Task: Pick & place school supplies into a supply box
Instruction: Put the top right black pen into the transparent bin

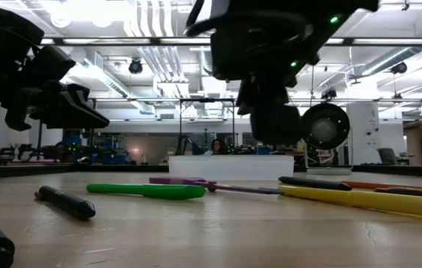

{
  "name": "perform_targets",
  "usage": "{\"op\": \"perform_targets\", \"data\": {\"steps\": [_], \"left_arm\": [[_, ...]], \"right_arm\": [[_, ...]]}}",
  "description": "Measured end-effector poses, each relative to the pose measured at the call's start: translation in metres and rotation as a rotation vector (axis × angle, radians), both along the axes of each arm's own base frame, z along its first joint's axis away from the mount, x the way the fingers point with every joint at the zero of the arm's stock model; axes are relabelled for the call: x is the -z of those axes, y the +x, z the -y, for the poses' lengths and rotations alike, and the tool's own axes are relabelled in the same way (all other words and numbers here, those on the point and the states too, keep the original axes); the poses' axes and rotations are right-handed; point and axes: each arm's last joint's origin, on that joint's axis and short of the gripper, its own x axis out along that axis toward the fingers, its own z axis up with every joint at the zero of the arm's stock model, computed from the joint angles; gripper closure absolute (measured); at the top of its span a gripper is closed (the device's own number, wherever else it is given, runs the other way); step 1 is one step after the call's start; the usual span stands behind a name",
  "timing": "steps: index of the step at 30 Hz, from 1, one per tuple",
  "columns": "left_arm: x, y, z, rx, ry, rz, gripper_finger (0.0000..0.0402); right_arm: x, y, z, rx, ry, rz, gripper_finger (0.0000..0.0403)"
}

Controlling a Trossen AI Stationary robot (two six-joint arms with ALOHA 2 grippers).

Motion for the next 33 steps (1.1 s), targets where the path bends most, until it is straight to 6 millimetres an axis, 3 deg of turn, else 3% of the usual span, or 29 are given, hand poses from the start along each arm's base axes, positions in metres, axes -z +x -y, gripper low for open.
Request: {"op": "perform_targets", "data": {"steps": [8, 12, 16, 19, 22, 25, 27, 33], "left_arm": [[0.000, 0.000, 0.000, 0.000, 0.000, 0.000, 0.0349], [0.000, 0.000, 0.000, 0.000, 0.000, 0.000, 0.0349], [0.000, 0.000, 0.000, 0.000, 0.000, 0.000, 0.0349], [0.000, 0.000, 0.000, 0.000, 0.000, 0.000, 0.0349], [0.000, 0.000, 0.000, 0.000, 0.000, 0.000, 0.0349], [0.000, 0.000, 0.000, 0.000, 0.000, 0.000, 0.0349], [0.000, 0.000, 0.000, 0.000, 0.000, 0.000, 0.0349], [0.000, 0.000, 0.000, 0.000, 0.000, 0.000, 0.0349]], "right_arm": [[0.000, -0.014, -0.036, -0.135, -0.039, -0.084, 0.0335], [-0.005, -0.017, -0.041, -0.109, -0.034, 0.039, 0.0331], [-0.025, -0.019, -0.038, -0.044, 0.046, 0.240, 0.0331], [-0.048, -0.022, -0.030, 0.069, 0.218, 0.496, 0.0335], [-0.076, -0.026, -0.011, 0.296, 0.597, 0.714, 0.0340], [-0.093, -0.026, 0.015, 0.551, 0.975, 0.716, 0.0342], [-0.093, -0.028, 0.028, 0.665, 1.126, 0.662, 0.0342], [-0.066, -0.038, 0.031, 0.919, 1.192, 0.668, 0.0336]]}}
